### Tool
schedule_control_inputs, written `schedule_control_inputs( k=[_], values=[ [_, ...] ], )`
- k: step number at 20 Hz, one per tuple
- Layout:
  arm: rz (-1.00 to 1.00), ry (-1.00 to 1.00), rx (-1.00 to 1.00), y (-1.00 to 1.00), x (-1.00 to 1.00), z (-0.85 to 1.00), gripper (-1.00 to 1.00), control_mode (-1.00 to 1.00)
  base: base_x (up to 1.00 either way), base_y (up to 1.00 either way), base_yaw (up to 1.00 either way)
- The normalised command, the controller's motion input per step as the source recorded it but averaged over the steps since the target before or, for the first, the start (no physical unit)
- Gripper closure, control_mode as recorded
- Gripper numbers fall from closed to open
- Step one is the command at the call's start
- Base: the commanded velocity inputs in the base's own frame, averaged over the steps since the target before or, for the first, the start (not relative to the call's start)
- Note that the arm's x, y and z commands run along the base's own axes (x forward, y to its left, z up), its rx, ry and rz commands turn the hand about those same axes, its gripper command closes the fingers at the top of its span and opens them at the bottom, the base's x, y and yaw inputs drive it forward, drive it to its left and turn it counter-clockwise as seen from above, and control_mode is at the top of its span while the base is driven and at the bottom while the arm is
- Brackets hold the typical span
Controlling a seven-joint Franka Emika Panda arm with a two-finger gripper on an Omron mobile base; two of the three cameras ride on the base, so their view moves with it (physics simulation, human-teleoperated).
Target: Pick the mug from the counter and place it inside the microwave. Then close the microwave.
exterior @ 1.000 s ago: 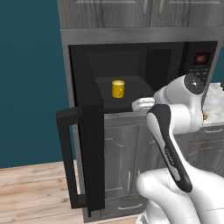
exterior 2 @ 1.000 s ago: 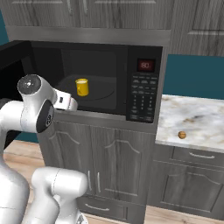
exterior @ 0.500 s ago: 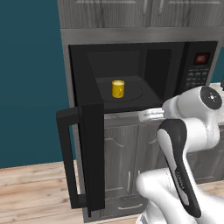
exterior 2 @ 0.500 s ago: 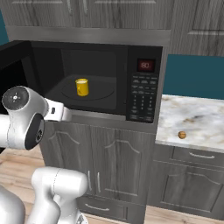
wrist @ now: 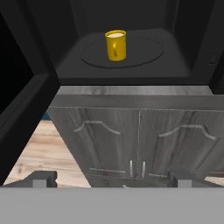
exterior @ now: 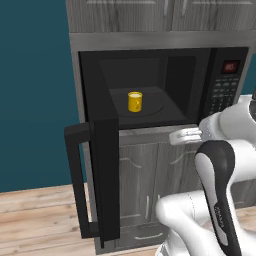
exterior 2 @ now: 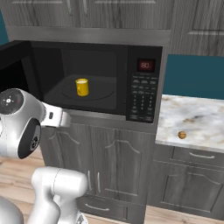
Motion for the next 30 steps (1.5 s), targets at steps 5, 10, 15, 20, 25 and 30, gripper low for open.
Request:
schedule_control_inputs(
  k=[5,10,15,20,25,30],
  values=[
    [0.00,-0.04,0.00,-0.21,-0.42,0.01,-1.00,-1.00,0.00,0.00,0.00],
    [0.00,-0.04,0.00,-0.08,-0.37,0.00,-1.00,-1.00,0.00,0.00,0.00],
    [0.00,-0.04,0.00,0.00,-0.31,0.00,-1.00,-1.00,0.00,0.00,0.00],
    [0.00,-0.12,0.00,0.07,-0.19,0.00,-1.00,-1.00,0.00,0.00,0.00],
    [-0.01,-0.27,0.00,0.16,-0.25,0.00,-1.00,-1.00,0.00,0.00,0.00],
    [-0.01,-0.22,0.00,0.05,-0.30,0.00,-1.00,-1.00,0.00,0.00,0.00]
  ],
)
